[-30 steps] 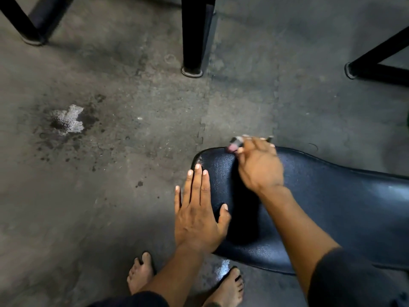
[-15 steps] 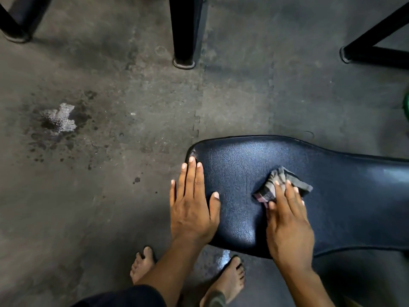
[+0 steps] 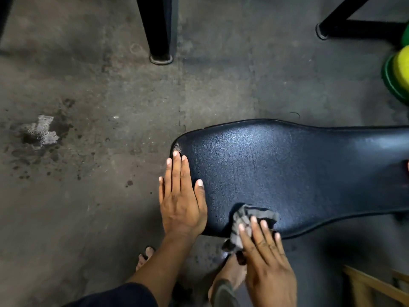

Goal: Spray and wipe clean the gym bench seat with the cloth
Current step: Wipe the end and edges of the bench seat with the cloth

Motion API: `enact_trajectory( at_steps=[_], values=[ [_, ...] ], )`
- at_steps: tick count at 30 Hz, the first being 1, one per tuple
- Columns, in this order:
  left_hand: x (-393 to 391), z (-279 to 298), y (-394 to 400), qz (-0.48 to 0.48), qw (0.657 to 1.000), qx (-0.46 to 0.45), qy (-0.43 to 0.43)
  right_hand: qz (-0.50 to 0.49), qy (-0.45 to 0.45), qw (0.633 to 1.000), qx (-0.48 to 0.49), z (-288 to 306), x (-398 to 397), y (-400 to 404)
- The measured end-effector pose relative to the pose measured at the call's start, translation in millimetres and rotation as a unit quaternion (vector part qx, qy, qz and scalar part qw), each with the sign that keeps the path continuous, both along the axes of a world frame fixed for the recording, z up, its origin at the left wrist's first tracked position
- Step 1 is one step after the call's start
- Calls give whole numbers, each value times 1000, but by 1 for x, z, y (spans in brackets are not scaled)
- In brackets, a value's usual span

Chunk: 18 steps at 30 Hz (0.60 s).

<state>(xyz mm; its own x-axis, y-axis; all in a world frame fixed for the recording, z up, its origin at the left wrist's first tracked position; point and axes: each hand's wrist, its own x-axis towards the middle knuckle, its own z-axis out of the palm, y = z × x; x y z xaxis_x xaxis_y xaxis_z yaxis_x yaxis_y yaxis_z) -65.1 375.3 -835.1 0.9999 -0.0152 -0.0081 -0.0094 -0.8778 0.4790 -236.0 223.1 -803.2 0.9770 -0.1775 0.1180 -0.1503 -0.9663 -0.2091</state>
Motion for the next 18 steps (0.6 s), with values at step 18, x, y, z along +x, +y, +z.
enact_trajectory(
  at_steps=[18],
  values=[
    [-1,8,0,-4,999,-30,11,12,77,997,8,-15,2,8]
  ],
)
